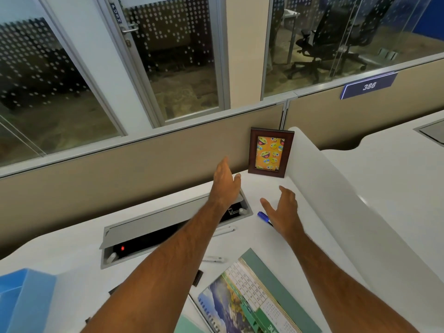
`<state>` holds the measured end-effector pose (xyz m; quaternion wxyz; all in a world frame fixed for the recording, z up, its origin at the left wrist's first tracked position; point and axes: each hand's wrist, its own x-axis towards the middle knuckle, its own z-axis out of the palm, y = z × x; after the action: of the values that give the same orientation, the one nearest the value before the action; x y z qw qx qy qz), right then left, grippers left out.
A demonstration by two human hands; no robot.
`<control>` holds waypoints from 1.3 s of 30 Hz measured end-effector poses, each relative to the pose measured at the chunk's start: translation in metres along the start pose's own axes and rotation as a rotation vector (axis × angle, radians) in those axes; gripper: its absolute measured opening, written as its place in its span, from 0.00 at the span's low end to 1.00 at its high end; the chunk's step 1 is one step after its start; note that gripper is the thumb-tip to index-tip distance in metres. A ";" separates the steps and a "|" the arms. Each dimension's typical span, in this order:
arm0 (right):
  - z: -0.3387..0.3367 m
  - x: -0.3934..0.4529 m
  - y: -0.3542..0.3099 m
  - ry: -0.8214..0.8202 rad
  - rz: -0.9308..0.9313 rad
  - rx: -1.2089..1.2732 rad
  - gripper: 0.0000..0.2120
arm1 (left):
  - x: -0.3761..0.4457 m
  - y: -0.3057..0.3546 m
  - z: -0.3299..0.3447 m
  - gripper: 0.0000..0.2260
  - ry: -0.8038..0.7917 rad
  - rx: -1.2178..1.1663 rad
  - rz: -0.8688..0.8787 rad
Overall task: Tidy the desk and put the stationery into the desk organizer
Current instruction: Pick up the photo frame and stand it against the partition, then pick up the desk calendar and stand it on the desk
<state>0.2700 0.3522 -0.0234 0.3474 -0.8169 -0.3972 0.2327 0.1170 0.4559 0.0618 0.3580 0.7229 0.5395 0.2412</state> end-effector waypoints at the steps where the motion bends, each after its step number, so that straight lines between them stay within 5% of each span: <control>1: -0.002 -0.008 -0.002 -0.021 -0.030 -0.029 0.39 | -0.009 -0.002 -0.006 0.29 0.001 0.013 0.003; 20: 0.002 -0.167 0.010 -0.322 -0.195 -0.294 0.43 | -0.189 -0.090 -0.051 0.28 -0.041 0.081 -0.038; 34: -0.002 -0.273 0.055 -0.318 -0.122 -0.225 0.37 | -0.299 -0.126 -0.030 0.27 -0.162 0.015 -0.195; 39: -0.010 -0.307 0.073 -0.204 -0.088 -0.135 0.27 | -0.304 -0.123 -0.027 0.17 -0.184 0.101 -0.213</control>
<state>0.1355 0.0675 -0.0401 0.2591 -0.7923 -0.4808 0.2720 -0.0693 0.1929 -0.0054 0.3925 0.6978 0.5895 0.1073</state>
